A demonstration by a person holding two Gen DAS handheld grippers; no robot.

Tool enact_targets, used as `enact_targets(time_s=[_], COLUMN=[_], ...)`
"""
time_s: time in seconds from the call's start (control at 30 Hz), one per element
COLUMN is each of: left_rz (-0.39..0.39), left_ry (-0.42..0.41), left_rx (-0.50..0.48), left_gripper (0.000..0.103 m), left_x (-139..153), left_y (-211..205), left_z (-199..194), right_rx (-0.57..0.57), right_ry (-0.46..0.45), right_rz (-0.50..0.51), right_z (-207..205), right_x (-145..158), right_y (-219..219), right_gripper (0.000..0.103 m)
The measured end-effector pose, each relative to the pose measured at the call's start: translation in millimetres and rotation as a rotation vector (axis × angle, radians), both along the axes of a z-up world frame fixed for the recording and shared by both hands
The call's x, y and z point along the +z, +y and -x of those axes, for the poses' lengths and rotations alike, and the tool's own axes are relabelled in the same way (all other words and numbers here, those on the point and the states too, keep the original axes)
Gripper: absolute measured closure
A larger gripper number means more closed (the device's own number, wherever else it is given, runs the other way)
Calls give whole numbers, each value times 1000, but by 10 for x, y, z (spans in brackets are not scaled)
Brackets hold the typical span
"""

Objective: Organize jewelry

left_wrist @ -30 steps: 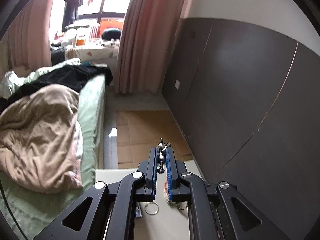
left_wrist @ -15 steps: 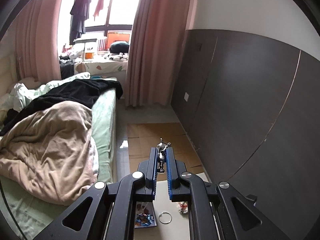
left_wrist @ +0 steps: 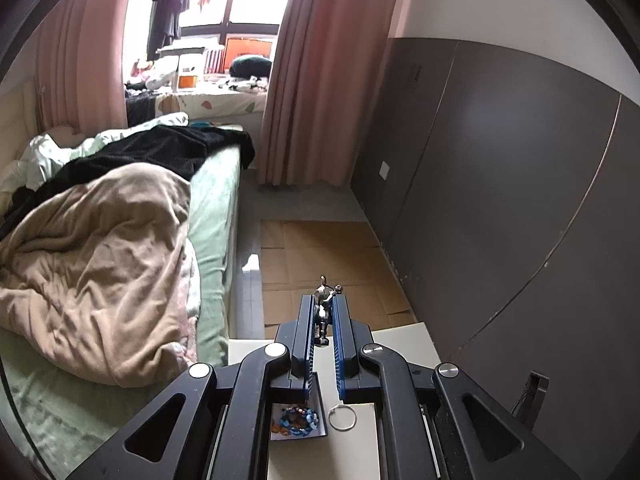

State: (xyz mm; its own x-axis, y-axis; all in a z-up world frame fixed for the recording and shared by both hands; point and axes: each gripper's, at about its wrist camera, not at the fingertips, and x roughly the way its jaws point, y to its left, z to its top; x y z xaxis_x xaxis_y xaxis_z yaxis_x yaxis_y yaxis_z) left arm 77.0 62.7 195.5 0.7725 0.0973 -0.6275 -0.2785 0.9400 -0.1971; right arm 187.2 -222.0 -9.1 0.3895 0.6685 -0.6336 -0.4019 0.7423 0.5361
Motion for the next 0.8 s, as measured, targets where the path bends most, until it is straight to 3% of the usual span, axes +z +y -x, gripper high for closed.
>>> enact_targets(time_s=[0.57,0.8], left_rz=[102,181], left_ry=[109,145], left_rx=[8,19], left_gripper=[95,95], left_x=[-998,-1521], left_y=[189,283], left_z=[-124,-180], right_rx=[9,7], right_ry=[-15,-36], right_rz=[30,-36], right_z=[27,44], right_x=[-13,41], right_y=[53,52], right_gripper=[93,93])
